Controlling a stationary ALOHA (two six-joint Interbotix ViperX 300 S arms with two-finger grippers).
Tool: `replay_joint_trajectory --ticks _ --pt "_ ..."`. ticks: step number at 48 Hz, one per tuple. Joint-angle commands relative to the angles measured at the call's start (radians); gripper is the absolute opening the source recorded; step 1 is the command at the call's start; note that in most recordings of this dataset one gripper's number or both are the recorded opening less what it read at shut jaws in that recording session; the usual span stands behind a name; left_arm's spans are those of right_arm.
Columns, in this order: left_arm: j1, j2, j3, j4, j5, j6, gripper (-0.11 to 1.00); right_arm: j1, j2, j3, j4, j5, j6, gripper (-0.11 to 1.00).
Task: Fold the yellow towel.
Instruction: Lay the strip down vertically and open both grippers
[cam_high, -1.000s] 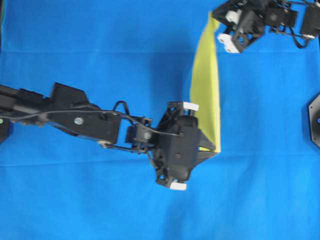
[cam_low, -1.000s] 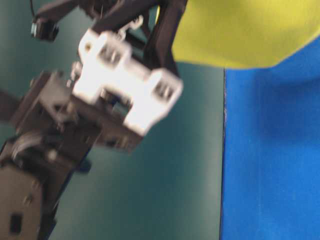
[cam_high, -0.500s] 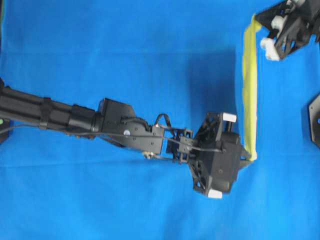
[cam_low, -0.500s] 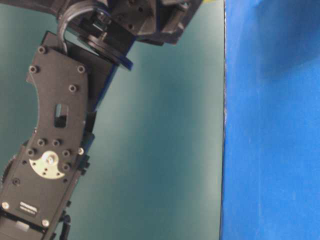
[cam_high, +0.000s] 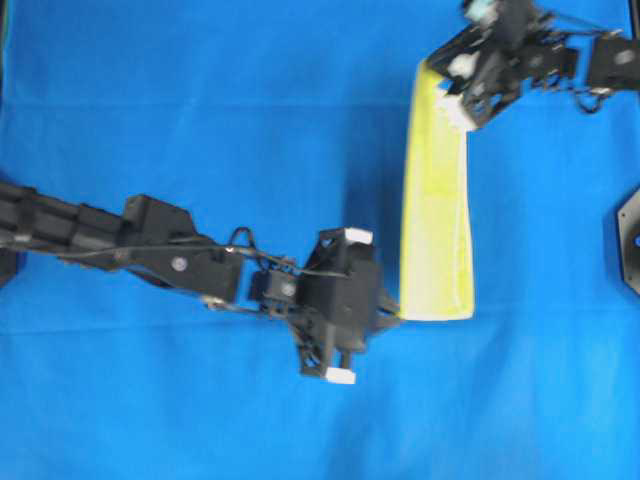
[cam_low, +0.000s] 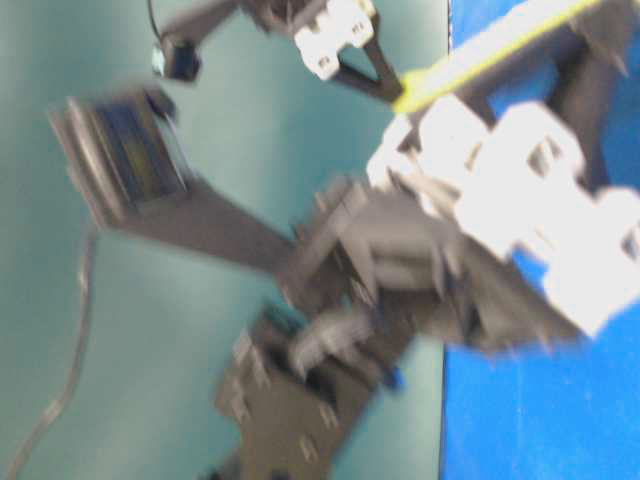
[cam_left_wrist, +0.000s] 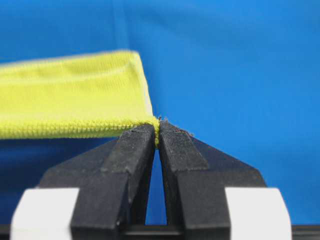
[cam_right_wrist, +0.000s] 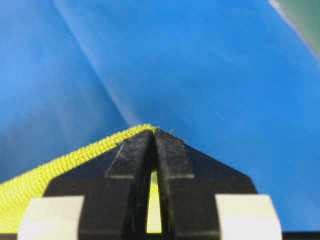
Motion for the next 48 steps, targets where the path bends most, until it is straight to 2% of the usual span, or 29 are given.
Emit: replay_joint_trajectory --ticks 1,10,27,30,32,33,42,45,48 --pt "-0.034 -0.057 0.035 -0.002 -0.021 -0.011 0.04 0.017 0.048 -0.067 0.0 -0.018 0.002 0.02" --pt "-0.046 -0.071 0.071 0.0 -0.02 -0.011 0.04 0.038 0.103 -0.121 0.0 -0.014 -0.003 0.02" --pt "-0.04 -0.071 0.071 0.0 0.003 0.006 0.04 0.041 0.104 -0.098 -0.002 -0.012 -0.006 0.03" --pt "-0.035 -0.071 0.074 0.0 0.006 0.006 0.07 0.041 0.104 -0.097 -0.002 -0.012 -0.006 0.03" --pt "-0.032 -0.072 0.074 0.0 0.006 0.006 0.13 0.041 0.104 -0.097 -0.002 -0.012 -0.006 0.06" --pt "-0.032 -0.072 0.075 0.0 0.006 0.006 0.17 0.041 0.104 -0.097 -0.002 -0.014 -0.006 0.11" --pt "-0.031 -0.087 0.089 0.0 0.032 0.005 0.67 0.041 0.101 -0.095 -0.002 -0.011 -0.006 0.64" --pt "-0.031 -0.103 0.094 -0.002 0.058 0.003 0.81 0.041 0.097 -0.092 -0.002 -0.005 -0.006 0.67" --pt "-0.029 -0.124 0.1 0.0 0.086 0.003 0.83 0.041 0.083 -0.089 -0.002 0.008 -0.006 0.63"
